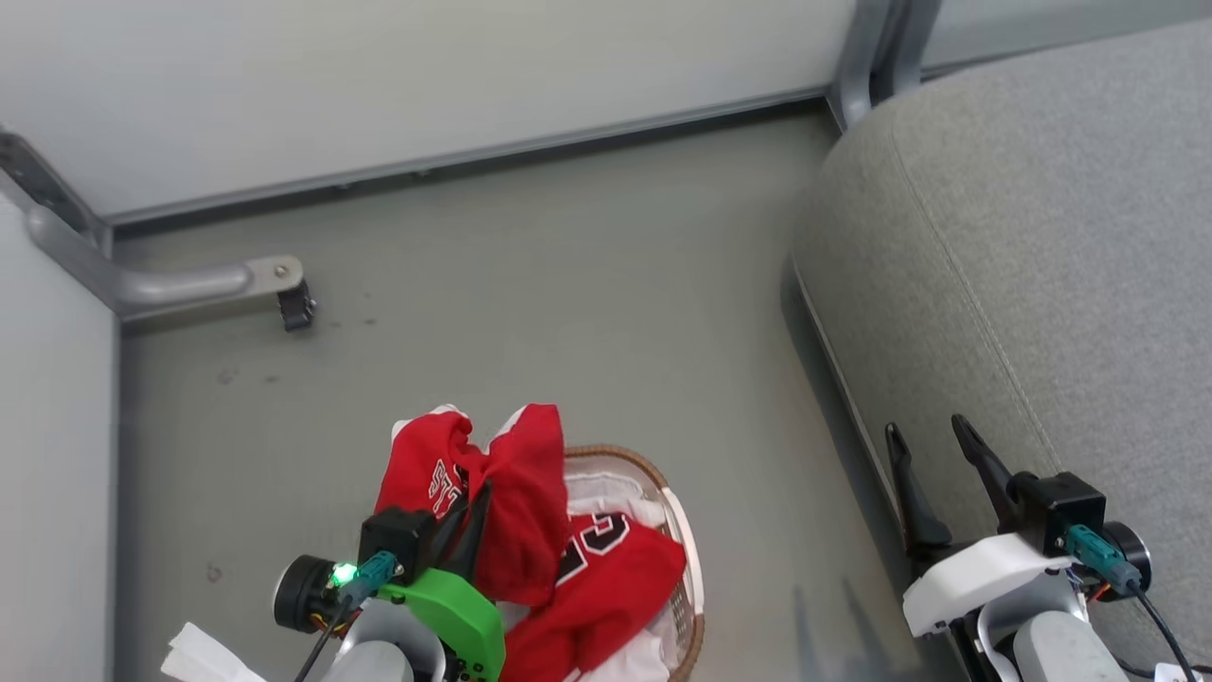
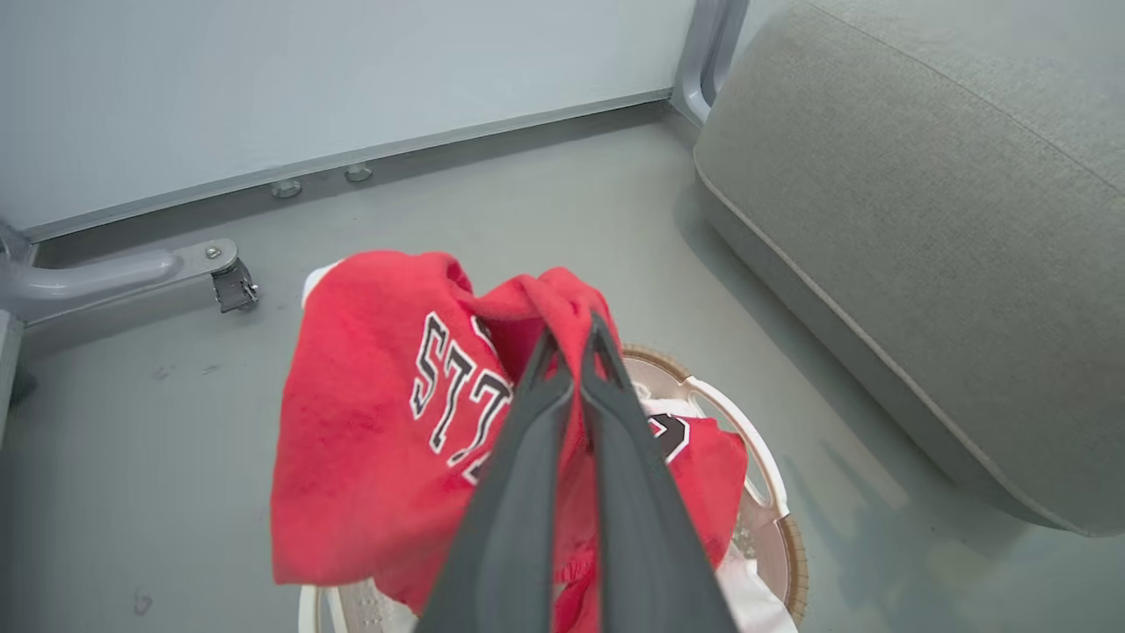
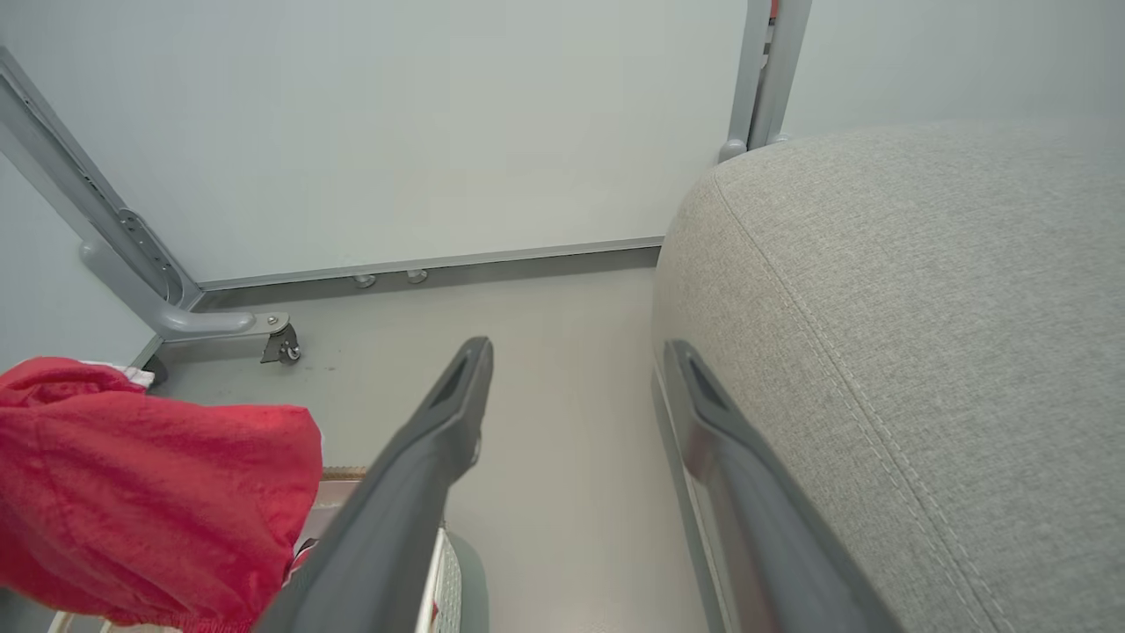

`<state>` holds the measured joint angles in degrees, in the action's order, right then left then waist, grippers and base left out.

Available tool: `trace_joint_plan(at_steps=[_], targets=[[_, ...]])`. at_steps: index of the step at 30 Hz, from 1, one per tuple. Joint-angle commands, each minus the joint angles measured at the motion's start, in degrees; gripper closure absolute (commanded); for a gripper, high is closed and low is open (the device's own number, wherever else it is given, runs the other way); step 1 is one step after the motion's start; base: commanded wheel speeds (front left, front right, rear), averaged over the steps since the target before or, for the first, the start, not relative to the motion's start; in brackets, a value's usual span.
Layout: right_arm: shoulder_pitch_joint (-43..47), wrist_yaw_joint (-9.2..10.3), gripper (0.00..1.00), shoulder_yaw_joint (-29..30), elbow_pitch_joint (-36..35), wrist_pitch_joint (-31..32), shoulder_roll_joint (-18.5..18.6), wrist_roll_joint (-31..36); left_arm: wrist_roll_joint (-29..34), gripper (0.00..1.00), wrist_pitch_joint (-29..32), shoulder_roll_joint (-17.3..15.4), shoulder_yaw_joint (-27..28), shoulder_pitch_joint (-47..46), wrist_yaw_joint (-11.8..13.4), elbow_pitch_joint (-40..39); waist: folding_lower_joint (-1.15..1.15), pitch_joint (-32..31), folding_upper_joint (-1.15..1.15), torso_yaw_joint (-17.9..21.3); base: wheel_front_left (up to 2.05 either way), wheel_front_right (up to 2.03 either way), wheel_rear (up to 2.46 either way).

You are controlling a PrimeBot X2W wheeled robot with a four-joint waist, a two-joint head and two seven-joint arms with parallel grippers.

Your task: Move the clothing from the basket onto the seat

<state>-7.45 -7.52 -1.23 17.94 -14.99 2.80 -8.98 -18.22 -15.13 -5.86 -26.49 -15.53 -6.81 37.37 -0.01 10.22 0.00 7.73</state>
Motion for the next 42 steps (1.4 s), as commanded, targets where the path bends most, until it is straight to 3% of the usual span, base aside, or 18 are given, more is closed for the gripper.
trace_joint_plan(at_steps=[1, 10, 16, 22, 32, 37, 42], targets=[[1.3, 0.06, 0.00, 0.0, 0.2, -0.3, 0.2, 0.3, 0.5, 1.00, 0.0, 0.5, 0.7, 1.3, -0.2, -1.2, 0.01, -5.4, 0.00, -3.0, 0.00, 0.00, 0.00], [3.6, 0.06, 0.00, -0.9, 0.8, -0.3, 0.2, 0.2, 2.0, 1.00, 0.0, 2.2, 4.5, 0.2, -0.7, -12.2, 0.01, -8.3, 0.00, -3.6, 0.00, 0.00, 0.00], [4.5, 0.06, 0.00, -3.3, 0.9, -0.3, 0.2, 0.9, 1.9, 1.00, 0.0, 2.6, 4.0, -2.0, -0.7, -20.2, 0.01, -8.7, 0.00, -3.7, 0.00, 0.00, 0.00], [2.4, 0.06, 0.00, -12.3, -0.9, -0.3, 0.8, 2.8, 1.3, 1.00, 0.0, 2.8, 2.8, -2.7, -0.7, -23.0, 0.01, -8.5, 0.00, -4.4, 0.00, 0.00, 0.00], [-10.7, 0.07, 0.00, -31.8, -1.1, -0.3, 2.0, 1.6, 0.9, 1.00, 0.0, 2.9, -1.5, -3.5, -0.7, -23.7, 0.01, -7.6, 0.00, -6.5, 0.00, 0.00, 0.00], [-15.6, 0.07, 0.00, -34.2, 2.1, -0.3, 1.1, 2.8, -0.5, 1.00, 0.0, 2.9, -4.6, -3.8, -0.7, -24.5, 0.01, -7.4, 0.00, -7.9, 0.00, 0.00, 0.00], [-17.5, 0.07, 0.00, -32.9, 6.5, -0.3, 0.5, 4.0, -1.6, 1.00, 0.0, 2.9, -6.9, -4.3, -0.6, -25.2, 0.01, -7.4, 0.00, -9.2, 0.00, 0.00, 0.00]])
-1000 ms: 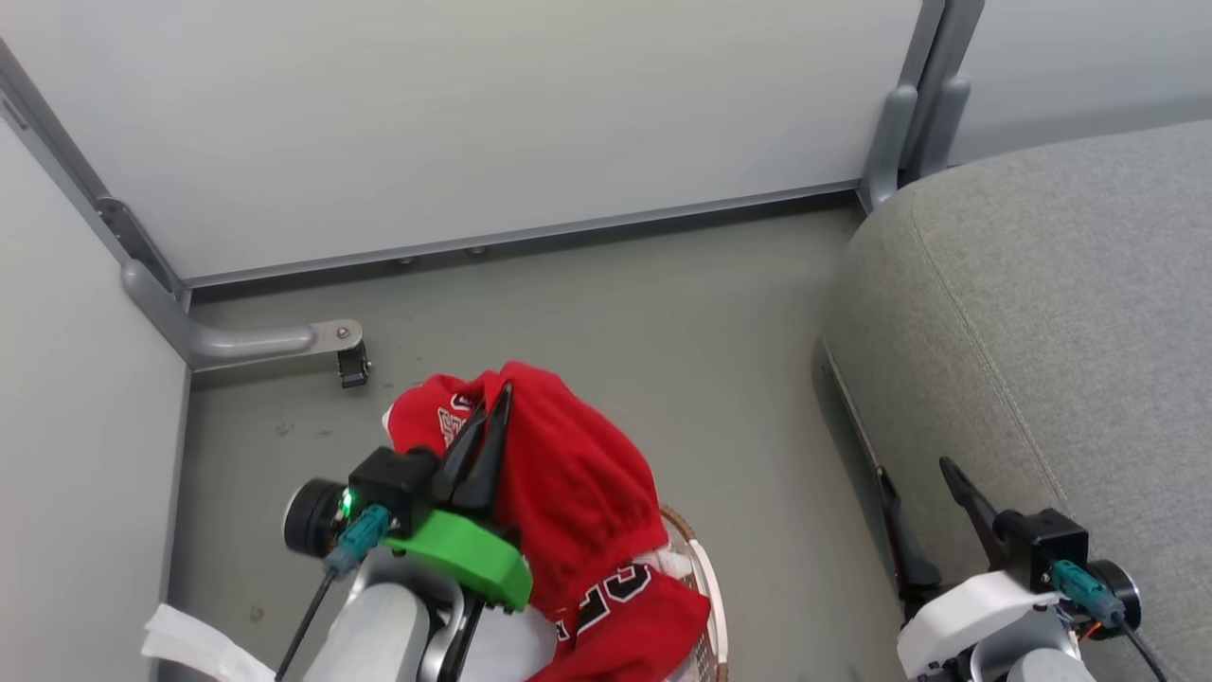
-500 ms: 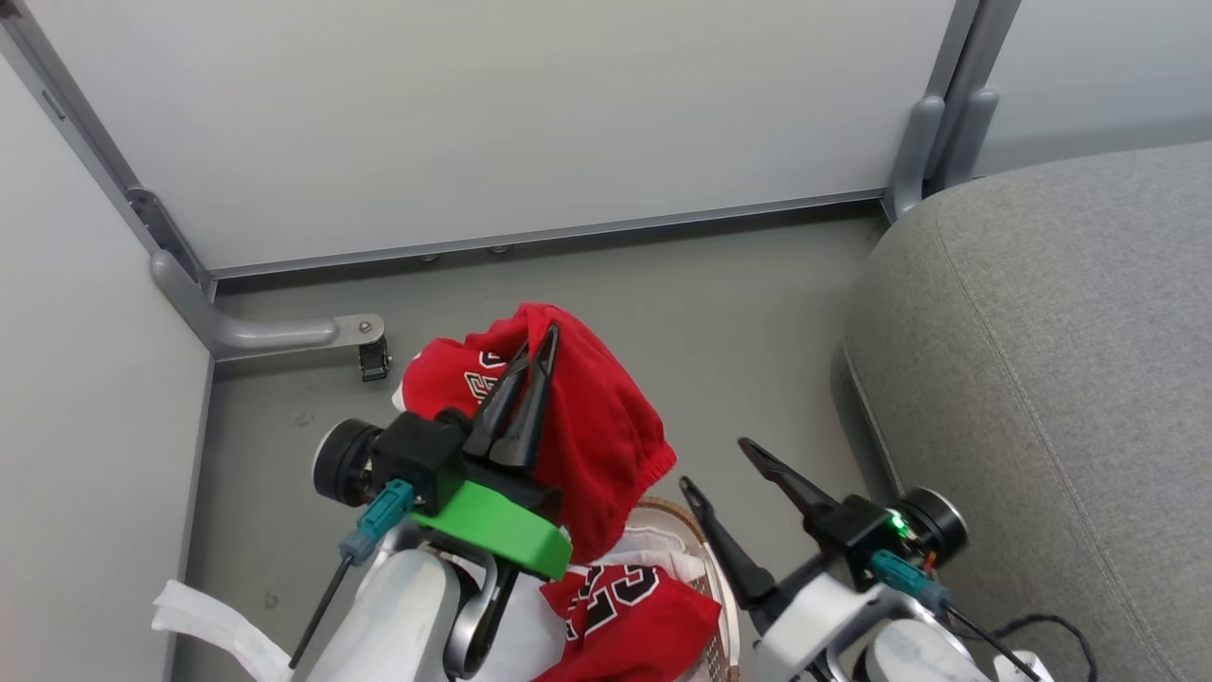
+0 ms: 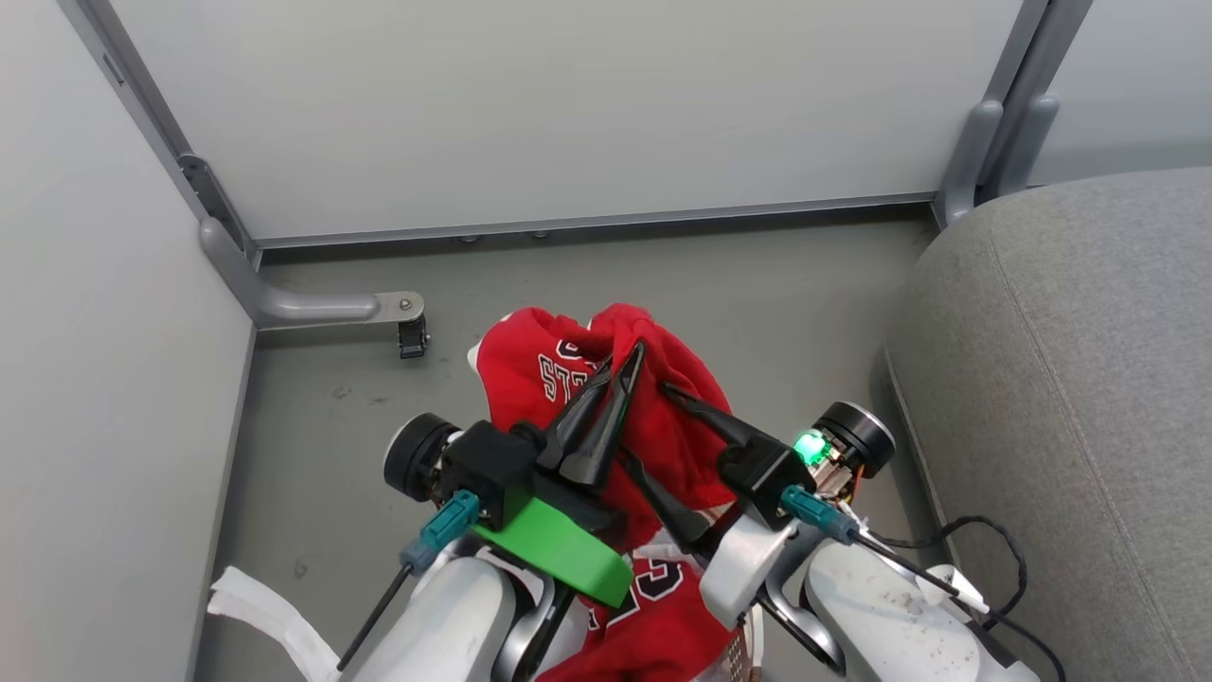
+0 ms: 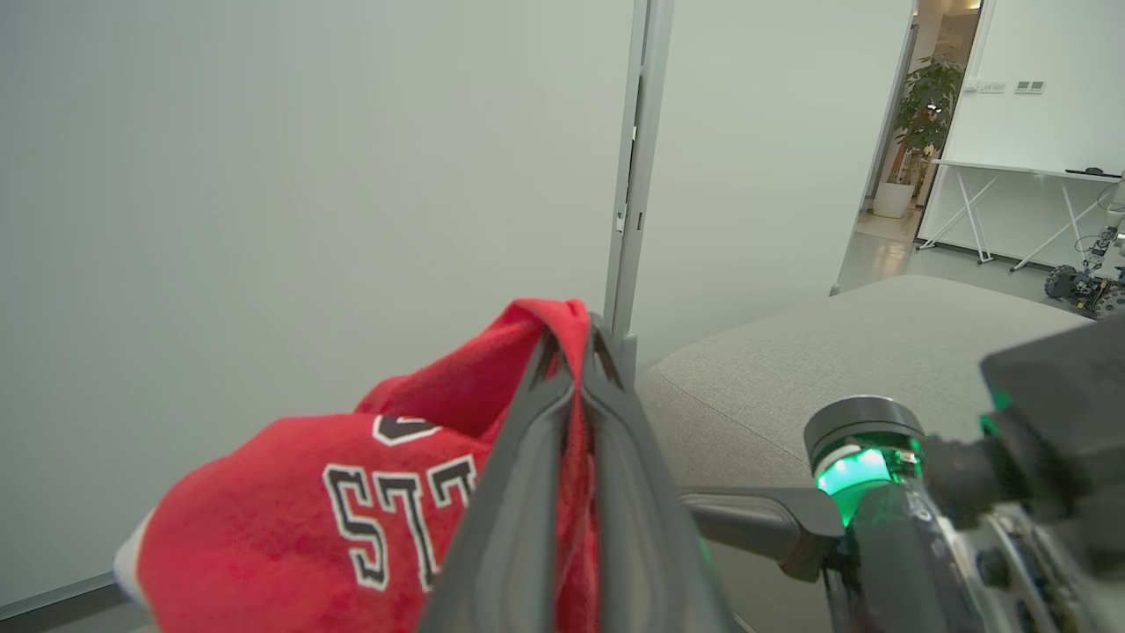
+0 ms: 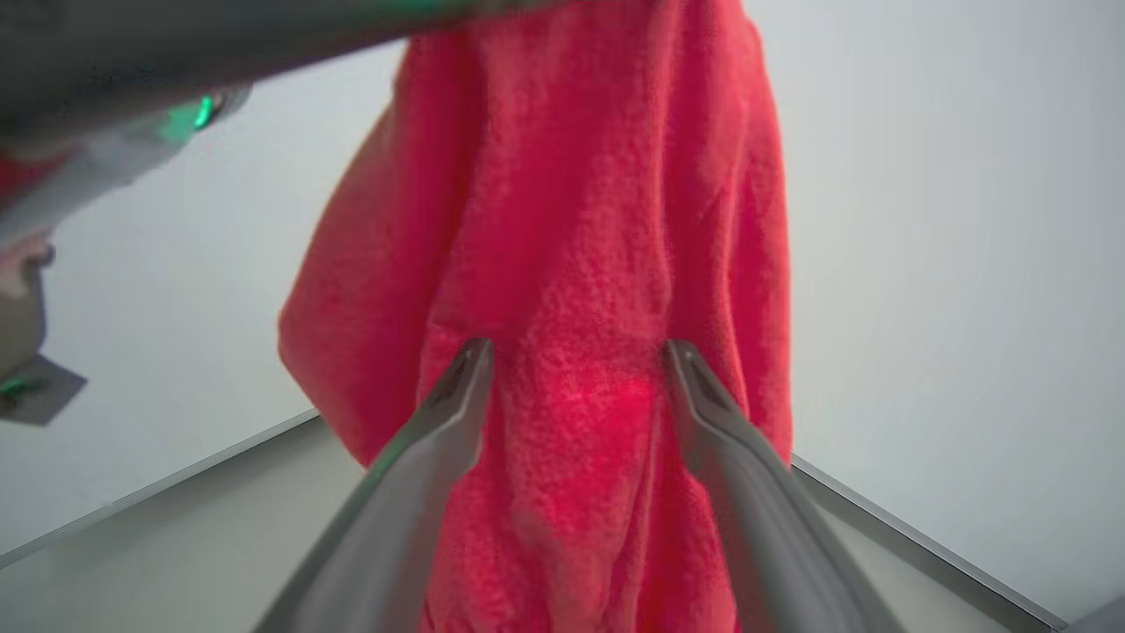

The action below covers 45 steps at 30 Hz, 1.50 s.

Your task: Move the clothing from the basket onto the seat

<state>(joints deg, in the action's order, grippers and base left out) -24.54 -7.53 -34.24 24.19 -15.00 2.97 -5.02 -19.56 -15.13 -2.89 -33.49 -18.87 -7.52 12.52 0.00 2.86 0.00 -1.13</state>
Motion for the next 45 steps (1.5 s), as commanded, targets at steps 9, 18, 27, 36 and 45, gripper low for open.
trace_joint_plan(at_steps=[9, 18, 27, 36, 45], targets=[[-2.1, 0.08, 1.00, -0.6, 2.9, -0.3, 0.1, -5.2, -1.5, 1.00, 0.0, -0.1, -1.8, -1.3, 0.1, -1.2, 0.00, -0.1, 0.00, -1.3, 0.00, 0.00, 0.00], [1.0, 0.08, 1.00, 2.8, 1.4, -0.3, 0.0, -5.5, 0.0, 0.00, 0.0, -0.1, -0.3, -0.2, 0.1, -0.9, 0.00, 0.2, 0.00, 0.8, 0.00, 0.00, 0.00], [7.5, 0.07, 1.00, 5.0, -3.6, -0.3, 0.0, -5.2, 2.8, 0.00, 0.0, -0.2, 2.0, 2.0, 0.1, 0.4, 0.00, 0.5, 0.00, 10.3, 0.00, 0.00, 0.00], [10.7, 0.08, 1.00, 6.7, -6.1, -0.3, 0.0, -4.8, 4.2, 0.00, 0.0, -0.4, 3.9, 3.6, 0.1, 0.3, 0.00, 0.7, 0.00, 23.6, 0.00, 0.00, 0.00], [12.3, 0.08, 1.00, 10.0, -9.4, -0.3, 0.0, -5.4, 3.8, 0.00, 0.0, -0.4, 2.2, 2.5, 0.1, 1.2, 0.00, 2.7, 0.00, 32.4, 0.00, 0.00, 0.00]])
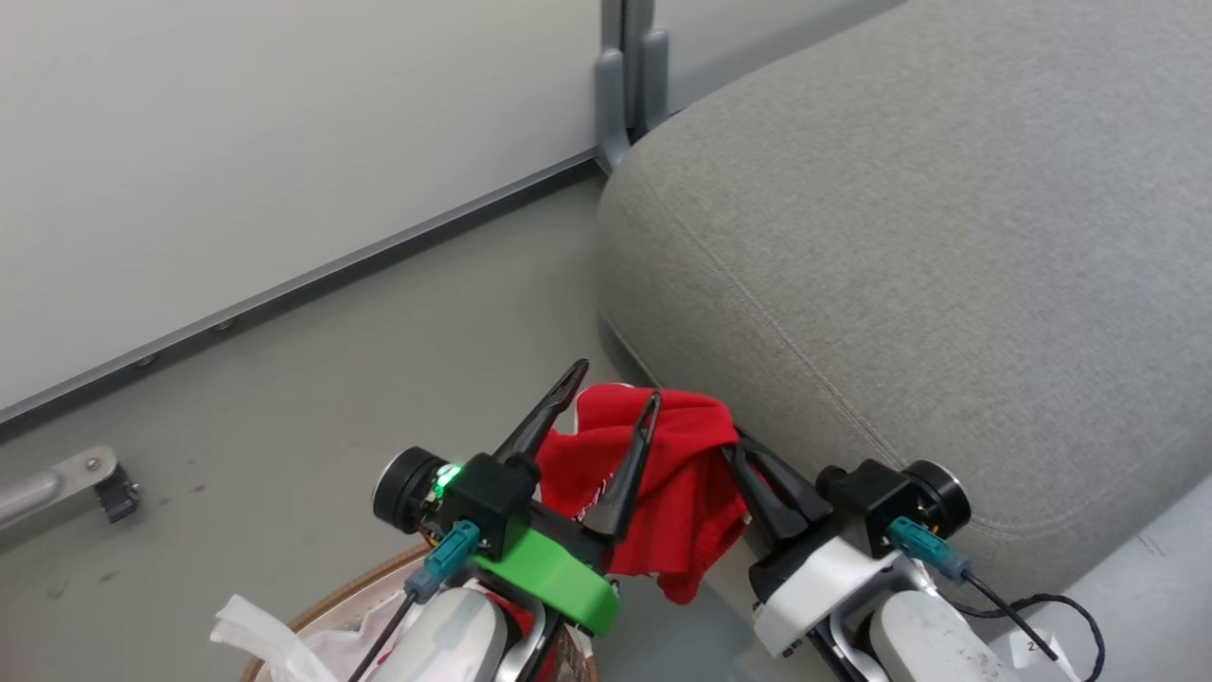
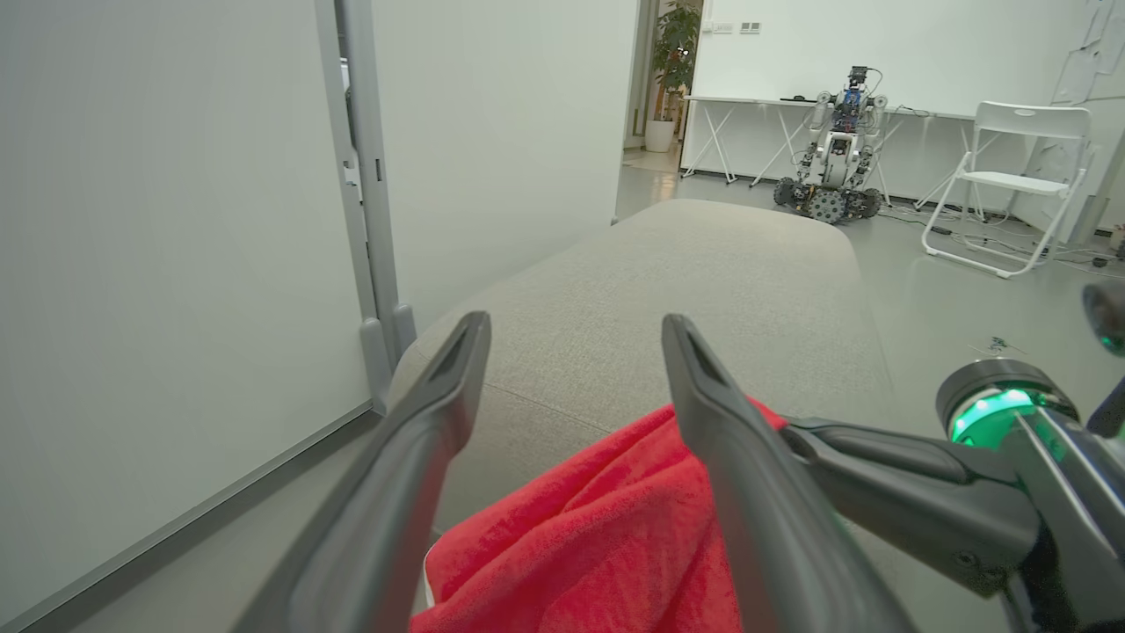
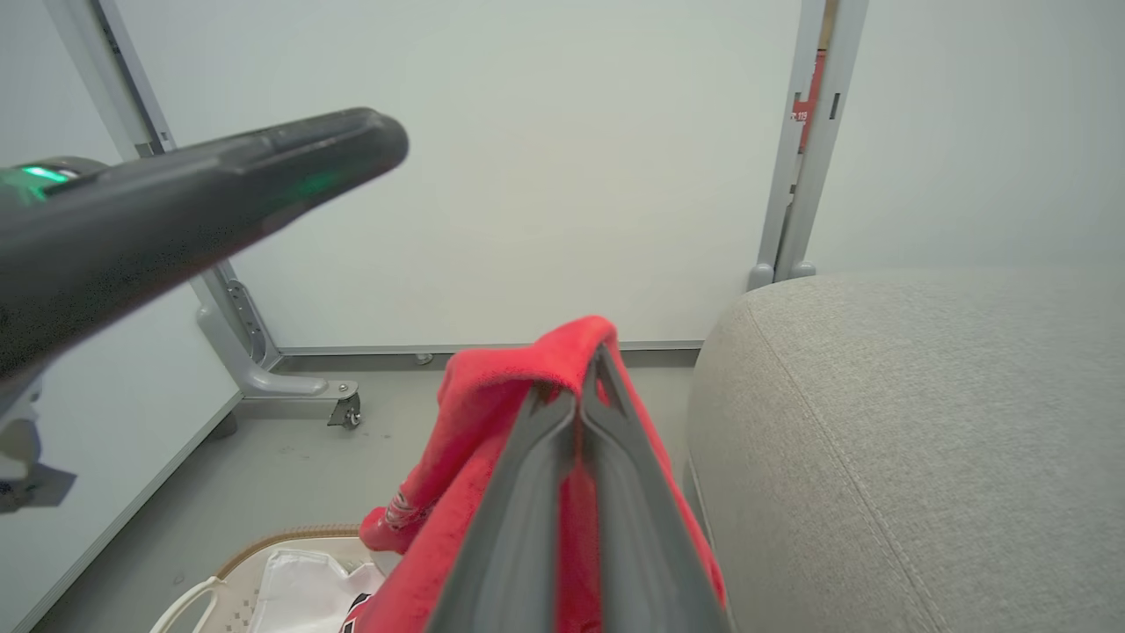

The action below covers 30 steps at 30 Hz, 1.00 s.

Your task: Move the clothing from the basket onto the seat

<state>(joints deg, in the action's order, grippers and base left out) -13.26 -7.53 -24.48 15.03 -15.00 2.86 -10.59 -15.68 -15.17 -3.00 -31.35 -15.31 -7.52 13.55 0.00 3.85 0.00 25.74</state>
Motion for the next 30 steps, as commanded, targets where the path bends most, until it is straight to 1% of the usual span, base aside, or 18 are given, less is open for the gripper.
trace_joint_plan(at_steps=[1, 4, 10, 15, 19, 23, 27, 30], targets=[[1.4, 0.08, 1.00, 1.0, -0.7, -0.3, 0.1, 0.4, -0.5, 0.00, 0.0, -0.4, -0.6, -1.7, 0.1, 0.3, 0.00, 2.1, 0.00, 5.7, 0.00, 0.00, 0.00], [2.4, 0.08, 1.00, 3.4, -2.7, -0.3, 0.1, 0.6, -1.3, 0.00, 0.0, -0.9, -3.1, -3.0, 0.1, 1.1, 0.00, 3.0, 0.00, 6.1, 0.00, 0.00, 0.00], [3.6, 0.08, 1.00, 7.9, -5.7, -0.3, 0.1, 0.4, -2.8, 0.00, 0.0, -2.2, -6.0, -5.2, 0.1, 1.6, 0.00, 5.0, 0.00, 6.5, 0.00, 0.00, 0.00], [0.1, 0.07, 1.00, 10.4, -6.3, -0.3, 0.1, 2.2, -3.0, 0.00, 0.0, -3.7, -6.7, -6.1, 0.1, 1.7, 0.00, 7.2, 0.00, 6.6, 0.00, 0.00, 0.00], [-6.1, 0.08, 1.00, 11.9, -5.0, -0.3, 0.1, 4.6, -2.6, 0.00, 0.0, -5.0, -6.2, -6.4, 0.1, 1.3, 0.00, 9.7, 0.00, 6.7, 0.00, 0.00, 0.00], [-15.9, 0.08, 1.00, 13.3, -2.3, -0.3, 2.1, 5.7, -1.7, 0.00, 0.0, -6.3, -4.8, -6.8, 0.1, 0.3, 0.00, 13.3, 0.00, 6.7, 0.00, 0.00, 0.00], [-26.0, 0.08, 1.00, 15.6, 2.2, -0.3, 4.0, 6.9, -0.5, 0.00, 0.0, -8.0, -3.4, -7.0, 0.1, -0.8, 0.00, 17.1, 0.00, 6.8, 0.00, 0.00, 0.00], [-33.2, 0.08, 1.00, 19.4, 6.2, -0.3, 6.4, 8.4, -0.1, 0.00, 0.0, -9.3, -3.8, -8.0, 0.1, -1.7, 0.00, 20.6, 0.00, 5.2, 0.00, 0.00, 0.00]])
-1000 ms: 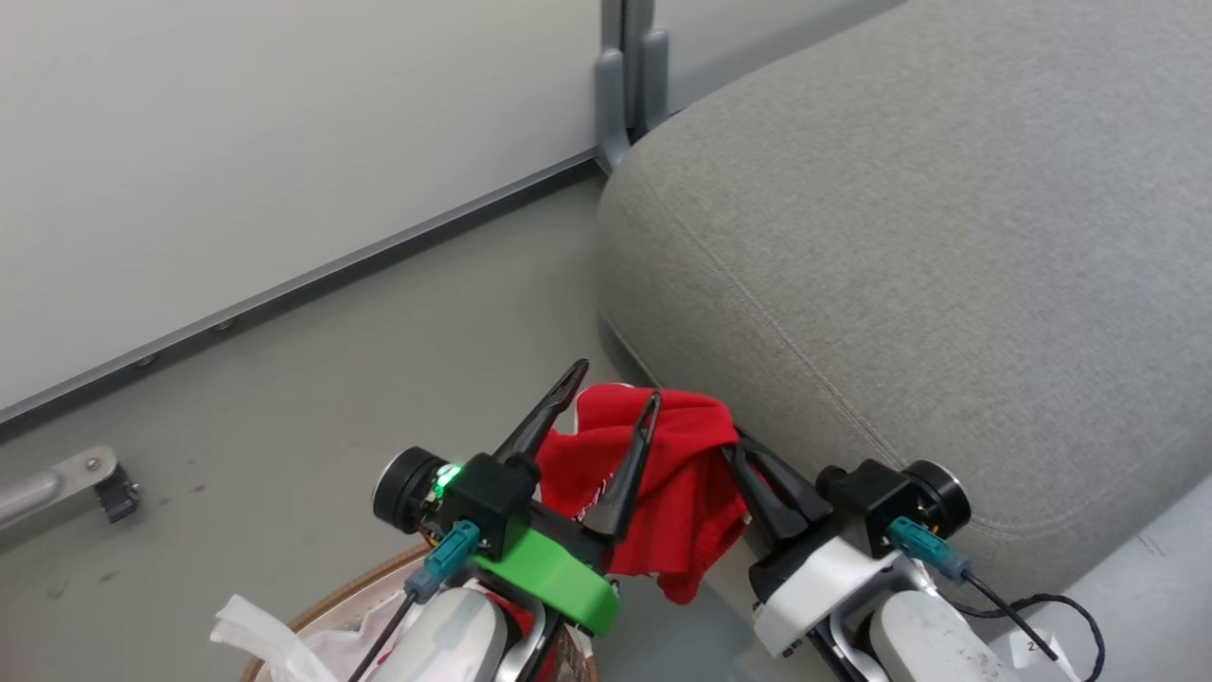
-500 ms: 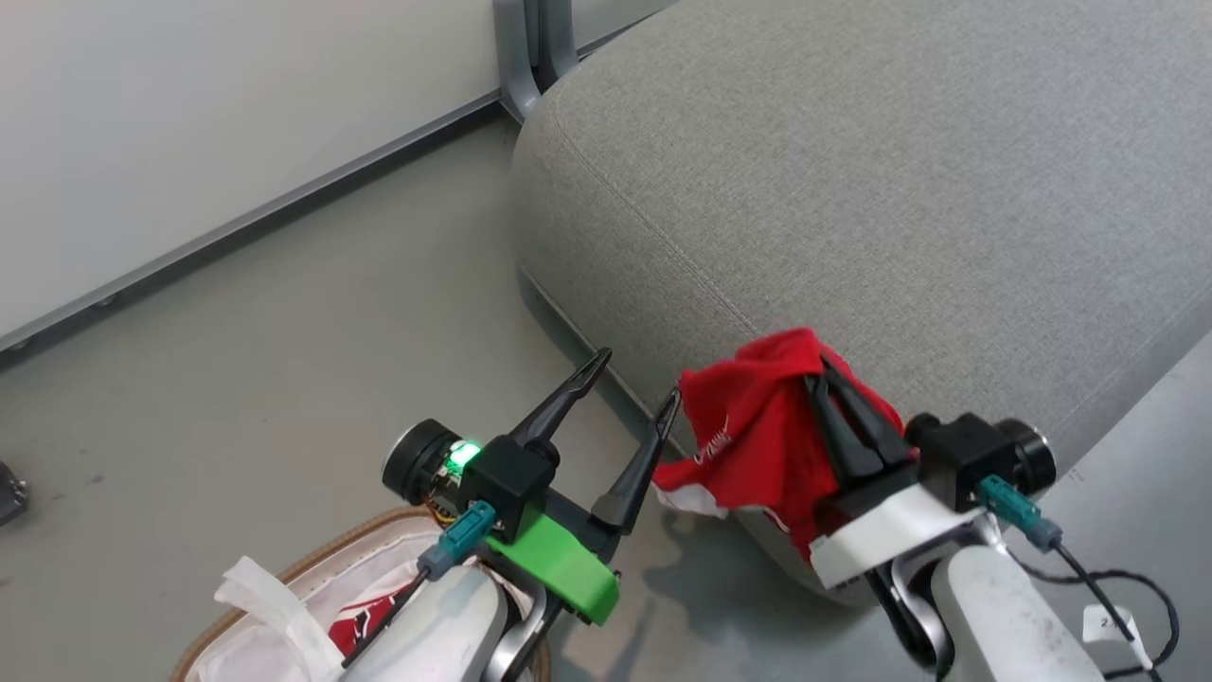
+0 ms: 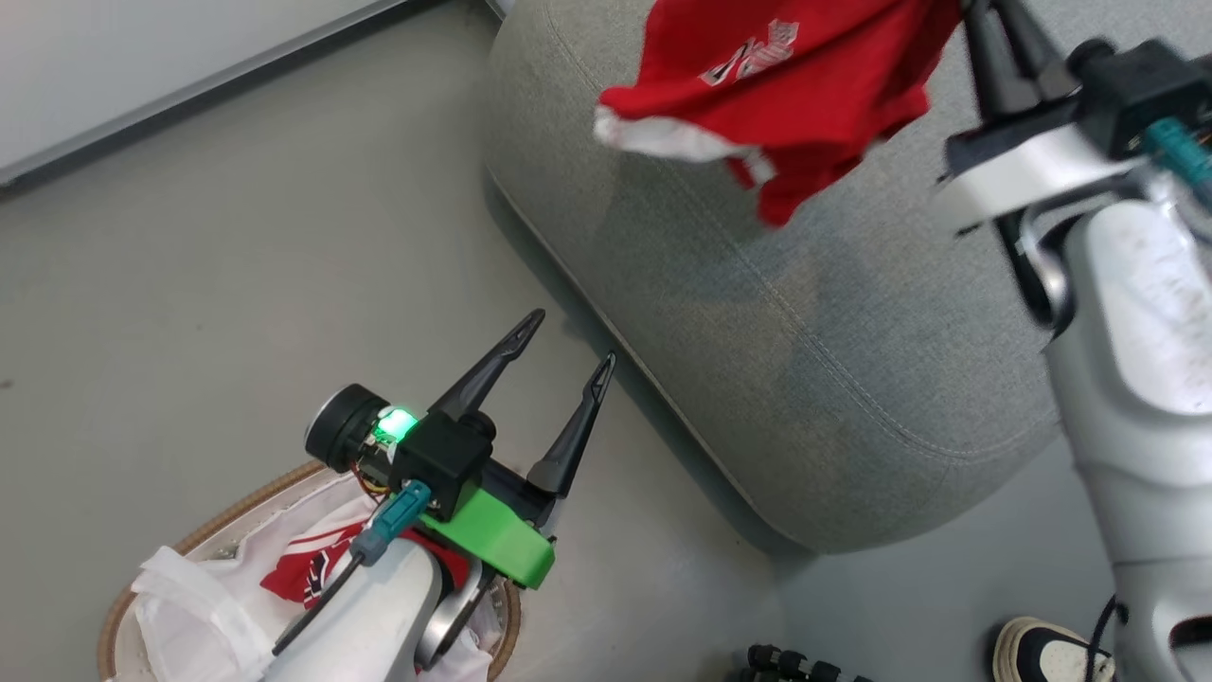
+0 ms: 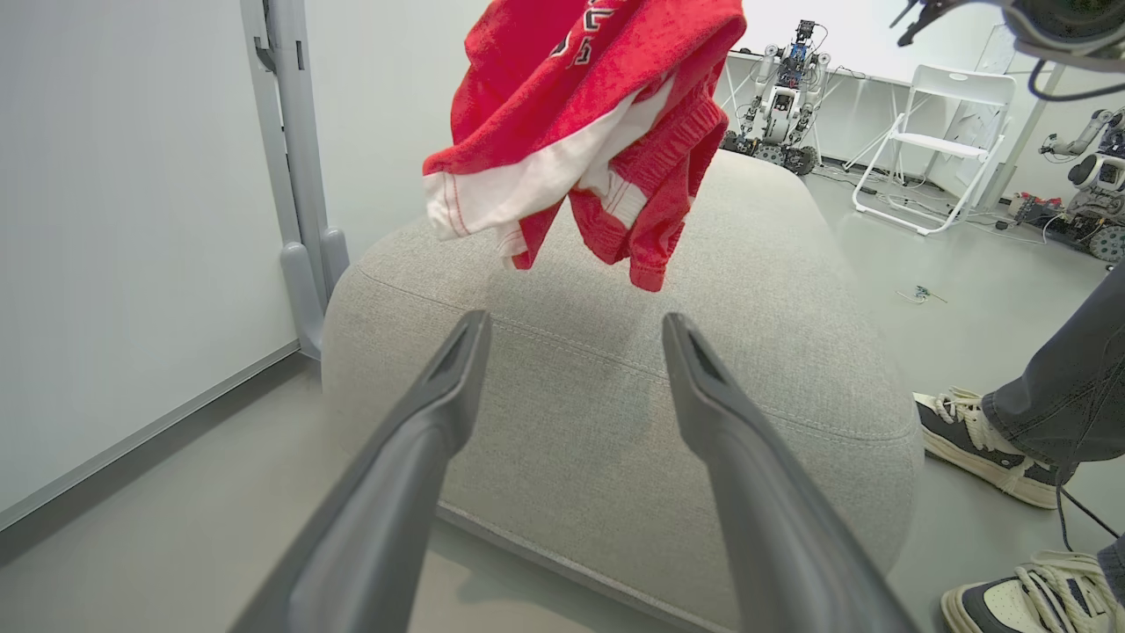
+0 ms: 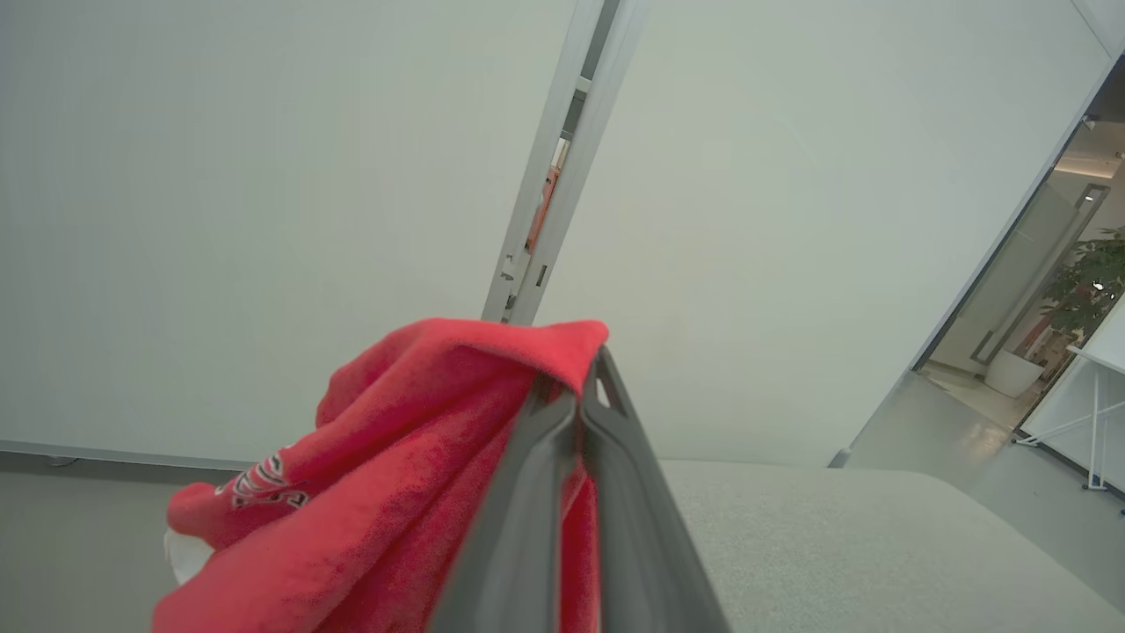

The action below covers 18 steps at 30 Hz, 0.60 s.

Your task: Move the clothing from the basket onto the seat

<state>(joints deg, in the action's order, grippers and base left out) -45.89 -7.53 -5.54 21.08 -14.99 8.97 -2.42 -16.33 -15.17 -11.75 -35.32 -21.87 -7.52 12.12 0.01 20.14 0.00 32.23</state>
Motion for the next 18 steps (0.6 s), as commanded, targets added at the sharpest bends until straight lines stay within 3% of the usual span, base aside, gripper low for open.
trace_joint_plan(at_steps=[1, 10, 18], targets=[[-2.4, 0.08, 1.00, 1.4, 1.2, -0.3, 0.6, 0.7, 0.6, 0.00, 0.0, -1.1, 0.2, -1.7, 0.1, -0.4, -0.01, 5.1, 0.00, -1.7, 0.00, 0.00, 0.00], [-15.6, 0.08, 1.00, 11.8, 10.9, -0.3, 5.2, 5.0, 0.6, 0.00, 0.0, -4.8, -0.1, -4.5, 0.1, -2.3, -0.01, 13.7, 0.00, -5.3, 0.00, 0.00, 0.00], [-21.4, 0.08, 1.00, 20.3, 20.8, -0.3, 7.4, 11.8, 1.5, 0.00, 0.0, -6.9, 0.2, -6.2, 0.1, -3.9, -0.01, 18.9, 0.00, -7.6, 0.00, 0.00, 0.00]])
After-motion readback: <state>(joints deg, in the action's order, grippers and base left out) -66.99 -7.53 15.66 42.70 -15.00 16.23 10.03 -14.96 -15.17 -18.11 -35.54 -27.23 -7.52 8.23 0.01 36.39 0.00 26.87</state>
